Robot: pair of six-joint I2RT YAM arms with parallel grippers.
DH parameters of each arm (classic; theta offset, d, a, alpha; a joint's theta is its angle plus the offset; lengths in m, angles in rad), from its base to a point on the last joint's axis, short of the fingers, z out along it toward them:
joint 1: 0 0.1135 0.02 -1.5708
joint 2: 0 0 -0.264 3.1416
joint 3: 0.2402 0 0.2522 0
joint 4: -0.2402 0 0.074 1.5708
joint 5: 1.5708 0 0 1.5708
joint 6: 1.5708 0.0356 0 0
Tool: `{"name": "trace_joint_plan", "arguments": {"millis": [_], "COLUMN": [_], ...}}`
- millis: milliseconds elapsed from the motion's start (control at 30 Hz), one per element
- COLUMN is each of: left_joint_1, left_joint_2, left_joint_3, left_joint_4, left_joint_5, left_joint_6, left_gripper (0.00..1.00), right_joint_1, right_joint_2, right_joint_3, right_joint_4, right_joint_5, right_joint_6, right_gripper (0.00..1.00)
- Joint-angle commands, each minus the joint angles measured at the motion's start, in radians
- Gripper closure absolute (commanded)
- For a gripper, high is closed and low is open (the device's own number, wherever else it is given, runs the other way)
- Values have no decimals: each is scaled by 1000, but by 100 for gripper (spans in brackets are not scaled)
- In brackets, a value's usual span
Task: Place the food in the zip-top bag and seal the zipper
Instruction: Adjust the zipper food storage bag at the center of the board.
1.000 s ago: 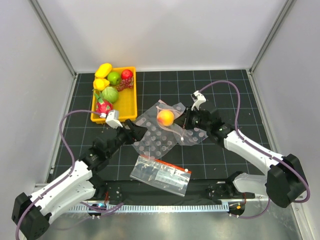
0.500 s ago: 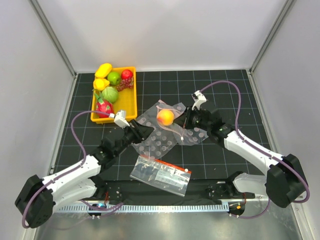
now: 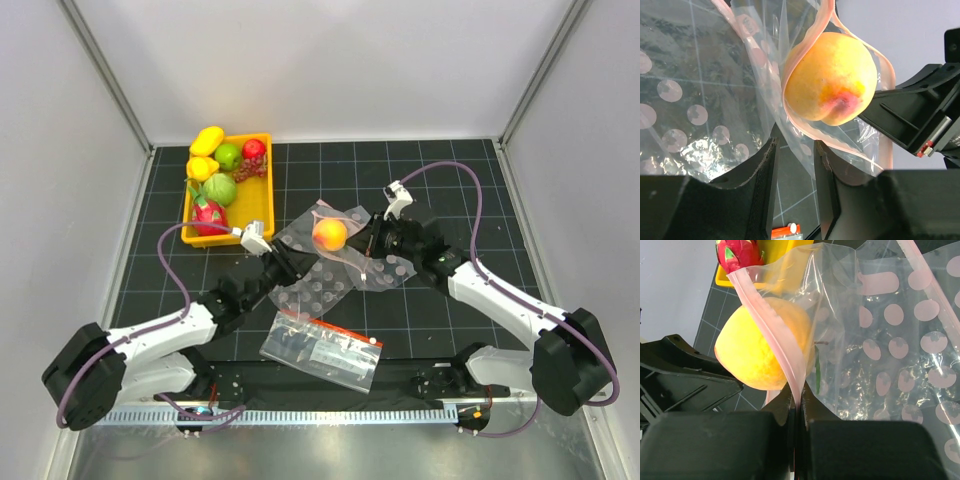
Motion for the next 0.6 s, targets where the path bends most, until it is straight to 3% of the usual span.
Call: {"name": "trace_joint_plan", "arguments": {"millis": [0,367,567], "left_joint_1": [-11,-30,-43], "left_joint_2": [30,119,179], "left_joint_3": [42,70,87], "left_joint_4": [83,141,178], "left_joint_5": [-43,-75,-81], "left_joint_6": [-10,-8,-17], "left_gripper": [63,65,70], "right_joint_1": [-5,-3,-3], "right_joint_2": [-11,-15,-17], "right_joint_3": [-7,-9,-10], "right_joint_4": [58,60,60], "right_joint_5": [-15,-21,-21], "right_joint_6": [16,15,19], "right_gripper": [99,99,99]}}
